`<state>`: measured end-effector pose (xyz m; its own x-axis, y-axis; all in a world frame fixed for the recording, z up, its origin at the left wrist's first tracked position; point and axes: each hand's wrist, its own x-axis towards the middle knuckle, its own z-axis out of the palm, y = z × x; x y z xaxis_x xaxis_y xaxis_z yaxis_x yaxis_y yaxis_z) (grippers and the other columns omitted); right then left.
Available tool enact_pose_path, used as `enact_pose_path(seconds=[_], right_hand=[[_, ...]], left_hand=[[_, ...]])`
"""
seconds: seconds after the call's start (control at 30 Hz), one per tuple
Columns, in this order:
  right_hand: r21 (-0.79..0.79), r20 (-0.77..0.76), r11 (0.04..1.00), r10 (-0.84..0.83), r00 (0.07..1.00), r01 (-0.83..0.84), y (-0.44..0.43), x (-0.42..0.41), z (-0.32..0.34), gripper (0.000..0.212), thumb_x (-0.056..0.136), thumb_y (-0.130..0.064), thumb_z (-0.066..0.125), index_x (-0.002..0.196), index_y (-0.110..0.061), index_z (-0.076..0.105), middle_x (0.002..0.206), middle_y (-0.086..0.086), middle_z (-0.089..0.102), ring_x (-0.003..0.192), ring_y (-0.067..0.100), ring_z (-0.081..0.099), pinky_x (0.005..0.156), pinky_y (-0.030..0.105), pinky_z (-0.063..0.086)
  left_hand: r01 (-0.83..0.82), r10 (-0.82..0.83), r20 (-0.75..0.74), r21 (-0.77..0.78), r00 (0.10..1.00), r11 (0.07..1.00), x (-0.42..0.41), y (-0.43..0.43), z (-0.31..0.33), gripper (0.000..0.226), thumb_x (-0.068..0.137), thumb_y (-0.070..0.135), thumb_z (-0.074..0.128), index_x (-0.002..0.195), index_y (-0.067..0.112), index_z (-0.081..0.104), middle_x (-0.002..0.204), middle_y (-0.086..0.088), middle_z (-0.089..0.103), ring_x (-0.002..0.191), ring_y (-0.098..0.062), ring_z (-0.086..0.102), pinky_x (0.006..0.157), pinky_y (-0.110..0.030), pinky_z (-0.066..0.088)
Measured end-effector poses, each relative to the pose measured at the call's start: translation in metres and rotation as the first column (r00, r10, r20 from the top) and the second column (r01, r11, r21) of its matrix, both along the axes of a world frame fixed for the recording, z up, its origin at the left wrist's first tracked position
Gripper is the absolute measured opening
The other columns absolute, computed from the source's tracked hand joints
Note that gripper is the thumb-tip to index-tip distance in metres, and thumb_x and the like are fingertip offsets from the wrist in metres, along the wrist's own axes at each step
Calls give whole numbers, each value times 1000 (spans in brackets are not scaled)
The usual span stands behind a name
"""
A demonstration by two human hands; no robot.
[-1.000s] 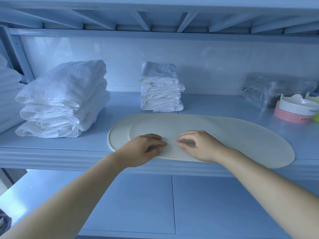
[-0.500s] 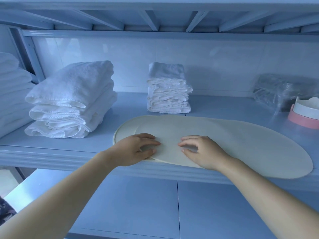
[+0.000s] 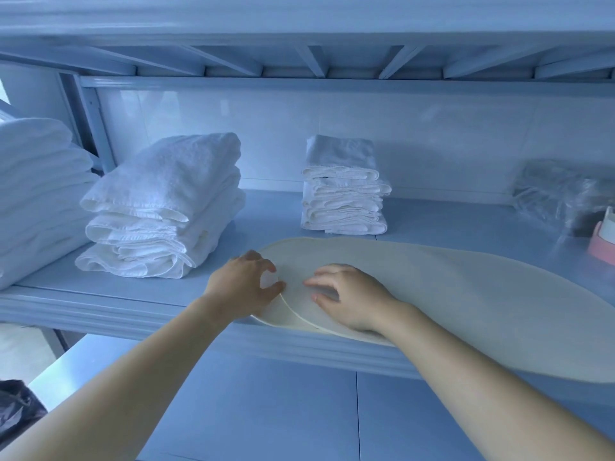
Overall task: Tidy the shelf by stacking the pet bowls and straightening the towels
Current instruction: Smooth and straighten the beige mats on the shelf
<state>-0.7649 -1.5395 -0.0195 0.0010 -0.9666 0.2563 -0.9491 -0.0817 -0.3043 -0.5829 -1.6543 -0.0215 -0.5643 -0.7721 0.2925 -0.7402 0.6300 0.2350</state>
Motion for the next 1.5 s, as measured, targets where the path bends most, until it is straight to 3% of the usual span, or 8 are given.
enact_pose_path(seconds=[0.13,0.47,0.6,0.8,1.07,1.2,1.37,1.5], right_hand=[[22,-59,999,-24,998,25,-8,3,-4,30,92,-37,43,114,-25,59,123,0,54,121,18,41,96,38,40],[7,-25,999,-32,999,32,1,-10,-4,28,91,-40,45,114,-30,59,120,-7,56,115,13,46,95,36,43],[3,-8,999,-47,999,47,9,-17,-5,28,91,-39,47,115,-32,60,122,-10,55,116,10,47,96,33,42],[0,-14,994,-109,994,109,27,-38,-7,28,91,-40,48,116,-34,60,127,-13,54,118,9,47,97,28,41],[-133,7,973,-191,982,190,41,-54,7,43,84,-37,58,126,-39,50,124,-14,57,116,10,51,92,27,43],[-235,16,958,-166,986,165,35,-45,15,47,83,-36,61,128,-44,47,117,-15,61,109,10,54,82,25,43],[-331,56,918,-212,976,219,26,-43,21,21,88,-34,58,106,-33,69,100,-5,71,93,21,62,67,24,35],[-308,26,917,-260,965,255,44,-65,25,21,89,-26,56,103,-31,70,100,-2,72,94,26,62,74,26,39]], left_hand=[[-106,102,51,87,994,991,4,-3,-3,67,78,68,46,132,28,43,134,1,45,121,-23,45,96,-36,41],[-78,99,-113,181,989,980,-4,-3,5,69,74,50,67,134,28,40,135,-3,44,120,-29,42,96,-33,35],[-10,45,-266,130,963,991,-8,2,6,61,73,28,72,128,31,47,132,-1,43,119,-27,37,89,-24,27],[139,-92,-461,69,882,988,-23,15,11,72,72,-13,38,130,29,46,131,3,44,100,-10,51,74,-12,38],[364,-251,-589,79,768,928,-55,49,15,69,73,-8,49,128,32,40,95,16,62,85,5,61,76,-5,46],[409,-305,-614,33,729,912,-67,60,19,54,73,-4,54,117,25,38,93,15,57,81,4,61,73,-12,50],[423,-342,-582,4,738,906,-78,73,27,48,75,2,63,111,22,40,97,16,54,81,2,62,73,-20,51],[394,-319,-517,40,795,918,-85,77,33,42,76,37,70,112,26,51,107,18,56,98,2,54,79,-13,40]])
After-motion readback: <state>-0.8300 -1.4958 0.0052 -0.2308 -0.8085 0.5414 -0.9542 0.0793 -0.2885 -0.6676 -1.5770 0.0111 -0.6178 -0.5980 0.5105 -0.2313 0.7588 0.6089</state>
